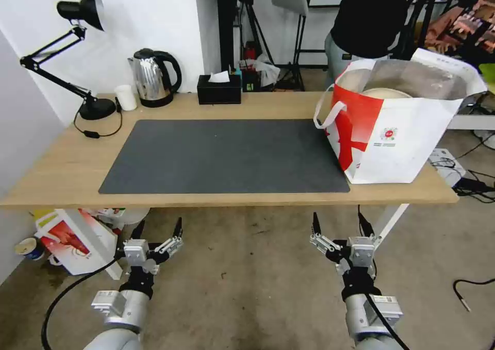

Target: Pick up the trash from the table and place it into the takeout bag.

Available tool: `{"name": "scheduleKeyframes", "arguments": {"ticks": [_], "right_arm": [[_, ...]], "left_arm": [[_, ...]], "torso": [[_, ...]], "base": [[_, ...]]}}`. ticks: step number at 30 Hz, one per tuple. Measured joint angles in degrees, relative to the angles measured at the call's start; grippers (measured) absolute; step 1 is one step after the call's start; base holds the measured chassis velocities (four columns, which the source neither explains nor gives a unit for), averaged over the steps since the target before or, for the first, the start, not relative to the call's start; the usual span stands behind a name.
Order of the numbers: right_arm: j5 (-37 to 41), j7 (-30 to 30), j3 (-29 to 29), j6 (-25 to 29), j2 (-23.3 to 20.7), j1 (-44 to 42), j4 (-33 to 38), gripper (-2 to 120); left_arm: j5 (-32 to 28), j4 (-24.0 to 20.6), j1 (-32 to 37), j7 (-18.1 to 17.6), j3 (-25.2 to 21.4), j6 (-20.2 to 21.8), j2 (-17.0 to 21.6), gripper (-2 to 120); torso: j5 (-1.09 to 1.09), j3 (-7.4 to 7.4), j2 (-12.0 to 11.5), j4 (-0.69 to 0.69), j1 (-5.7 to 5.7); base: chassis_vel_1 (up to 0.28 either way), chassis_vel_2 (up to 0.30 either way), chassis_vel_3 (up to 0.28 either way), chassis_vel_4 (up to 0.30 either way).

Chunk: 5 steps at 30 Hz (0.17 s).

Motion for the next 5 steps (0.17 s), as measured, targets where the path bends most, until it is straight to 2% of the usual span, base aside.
{"name": "scheduleKeyframes", "arguments": {"ticks": [5], "right_arm": [[0.0,0.0,0.0,0.0,0.0,0.0,0.0,100]], "left_arm": [[0.08,0.29,-0.43,0.13,0.01,-0.03,0.28,100]], "torso": [[0.0,0.0,0.0,0.0,0.0]], "base": [[0.0,0.0,0.0,0.0]]}}
